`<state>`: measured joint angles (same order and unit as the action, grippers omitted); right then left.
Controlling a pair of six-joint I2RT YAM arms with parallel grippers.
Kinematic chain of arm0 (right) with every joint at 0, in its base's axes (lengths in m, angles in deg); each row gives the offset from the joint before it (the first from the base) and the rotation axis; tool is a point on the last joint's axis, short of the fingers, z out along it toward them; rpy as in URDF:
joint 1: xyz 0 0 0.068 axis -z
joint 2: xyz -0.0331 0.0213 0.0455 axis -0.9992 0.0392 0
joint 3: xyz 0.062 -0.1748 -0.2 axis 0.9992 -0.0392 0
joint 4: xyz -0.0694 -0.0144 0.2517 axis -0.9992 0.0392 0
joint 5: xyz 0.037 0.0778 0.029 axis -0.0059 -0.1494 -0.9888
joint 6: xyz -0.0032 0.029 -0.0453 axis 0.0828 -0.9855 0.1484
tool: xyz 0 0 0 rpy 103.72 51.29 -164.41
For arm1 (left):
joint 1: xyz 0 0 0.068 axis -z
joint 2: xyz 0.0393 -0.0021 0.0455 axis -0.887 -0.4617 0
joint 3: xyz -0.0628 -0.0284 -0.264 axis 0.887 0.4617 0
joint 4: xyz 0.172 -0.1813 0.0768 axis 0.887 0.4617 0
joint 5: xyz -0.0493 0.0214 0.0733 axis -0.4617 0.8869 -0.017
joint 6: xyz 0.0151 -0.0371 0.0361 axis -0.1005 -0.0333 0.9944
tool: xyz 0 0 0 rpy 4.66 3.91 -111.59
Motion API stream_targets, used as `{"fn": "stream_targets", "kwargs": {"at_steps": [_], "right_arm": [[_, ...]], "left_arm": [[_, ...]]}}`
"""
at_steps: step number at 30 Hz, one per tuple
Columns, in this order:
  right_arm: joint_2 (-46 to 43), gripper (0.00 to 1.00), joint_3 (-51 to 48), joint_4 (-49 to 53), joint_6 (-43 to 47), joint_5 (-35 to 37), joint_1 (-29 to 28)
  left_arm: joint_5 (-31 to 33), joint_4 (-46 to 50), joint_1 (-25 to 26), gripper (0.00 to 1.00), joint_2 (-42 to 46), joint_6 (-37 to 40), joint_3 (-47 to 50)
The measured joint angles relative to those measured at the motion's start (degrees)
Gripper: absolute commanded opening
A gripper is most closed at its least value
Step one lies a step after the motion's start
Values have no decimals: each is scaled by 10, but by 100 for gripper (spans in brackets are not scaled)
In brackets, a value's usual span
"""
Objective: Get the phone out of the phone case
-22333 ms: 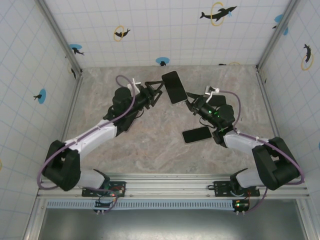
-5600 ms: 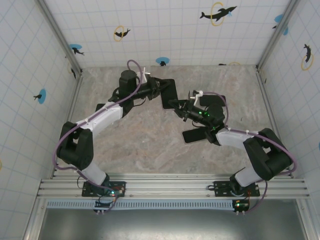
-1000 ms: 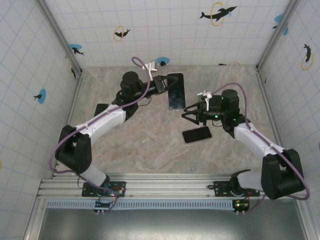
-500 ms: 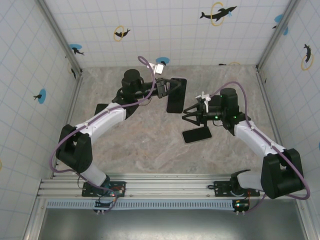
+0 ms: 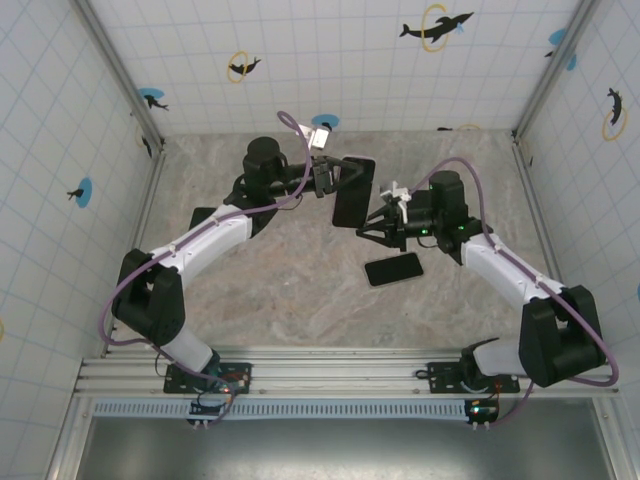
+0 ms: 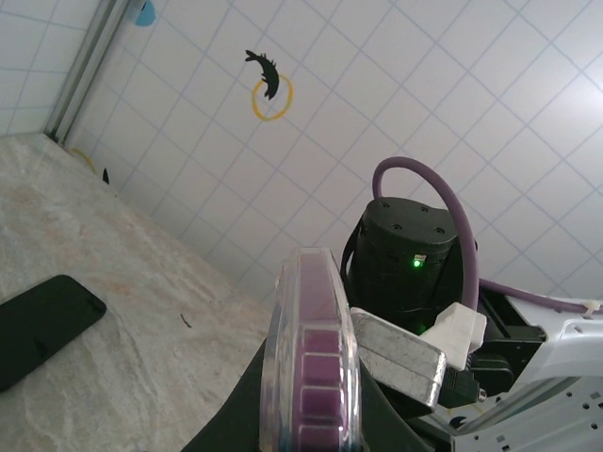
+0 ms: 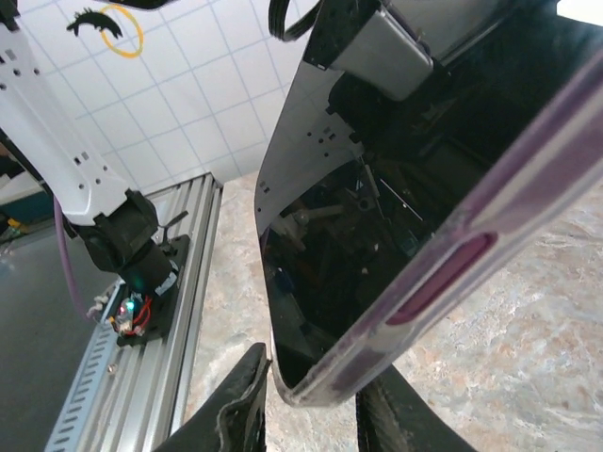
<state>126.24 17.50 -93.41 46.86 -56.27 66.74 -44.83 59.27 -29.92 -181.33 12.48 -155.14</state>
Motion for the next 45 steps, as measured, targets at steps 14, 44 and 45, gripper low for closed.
{"fn": "stream_targets", "kwargs": {"at_steps": [14, 44, 45], "right_arm": [[6, 20, 11, 19, 10, 3, -9], [10, 18, 11, -25, -71, -16, -6], [10, 18, 11, -28, -75, -18, -5]], "left_arm": [[-4, -14, -1, 0, 0, -5, -1], [-3, -37, -1, 0, 1, -7, -1], [-3, -38, -1, 0, 2, -7, -1]]}}
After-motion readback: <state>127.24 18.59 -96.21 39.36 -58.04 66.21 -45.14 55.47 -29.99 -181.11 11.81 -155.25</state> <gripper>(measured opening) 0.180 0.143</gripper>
